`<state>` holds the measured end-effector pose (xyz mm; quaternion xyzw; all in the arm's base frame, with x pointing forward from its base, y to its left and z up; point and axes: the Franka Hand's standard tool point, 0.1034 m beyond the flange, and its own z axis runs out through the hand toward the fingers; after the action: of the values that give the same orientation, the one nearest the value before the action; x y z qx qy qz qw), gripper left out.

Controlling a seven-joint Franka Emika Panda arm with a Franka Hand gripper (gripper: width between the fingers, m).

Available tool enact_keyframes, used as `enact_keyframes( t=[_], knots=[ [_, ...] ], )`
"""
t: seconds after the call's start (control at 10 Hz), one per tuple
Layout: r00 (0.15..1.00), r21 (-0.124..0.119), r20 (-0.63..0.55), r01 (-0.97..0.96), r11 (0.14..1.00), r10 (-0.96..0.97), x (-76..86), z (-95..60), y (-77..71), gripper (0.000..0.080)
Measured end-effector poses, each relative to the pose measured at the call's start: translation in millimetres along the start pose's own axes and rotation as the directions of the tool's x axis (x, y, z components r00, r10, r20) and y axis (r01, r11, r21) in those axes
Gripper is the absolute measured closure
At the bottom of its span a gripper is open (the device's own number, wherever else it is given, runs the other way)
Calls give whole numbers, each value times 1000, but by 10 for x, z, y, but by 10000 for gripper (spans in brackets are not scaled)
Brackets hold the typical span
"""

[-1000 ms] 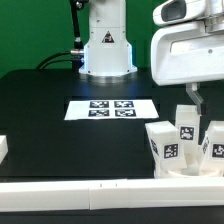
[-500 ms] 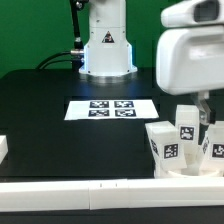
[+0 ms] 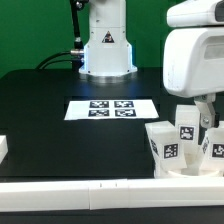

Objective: Assemble stool

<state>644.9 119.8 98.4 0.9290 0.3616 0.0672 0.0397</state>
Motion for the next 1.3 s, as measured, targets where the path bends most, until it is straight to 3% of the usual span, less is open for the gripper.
enact_keyframes(
  t=[0.4,0.7,1.0,1.3],
  knots=[
    [931,-28,63,363,931,-360,92,55,-87,151],
    [873,-51,88,486,873,-481,117,0,-6,151],
    [863,-52,91,503,863,-498,159,-123,-43,151],
    [873,-37,97,483,875,-478,33,20,-134,151]
  ],
)
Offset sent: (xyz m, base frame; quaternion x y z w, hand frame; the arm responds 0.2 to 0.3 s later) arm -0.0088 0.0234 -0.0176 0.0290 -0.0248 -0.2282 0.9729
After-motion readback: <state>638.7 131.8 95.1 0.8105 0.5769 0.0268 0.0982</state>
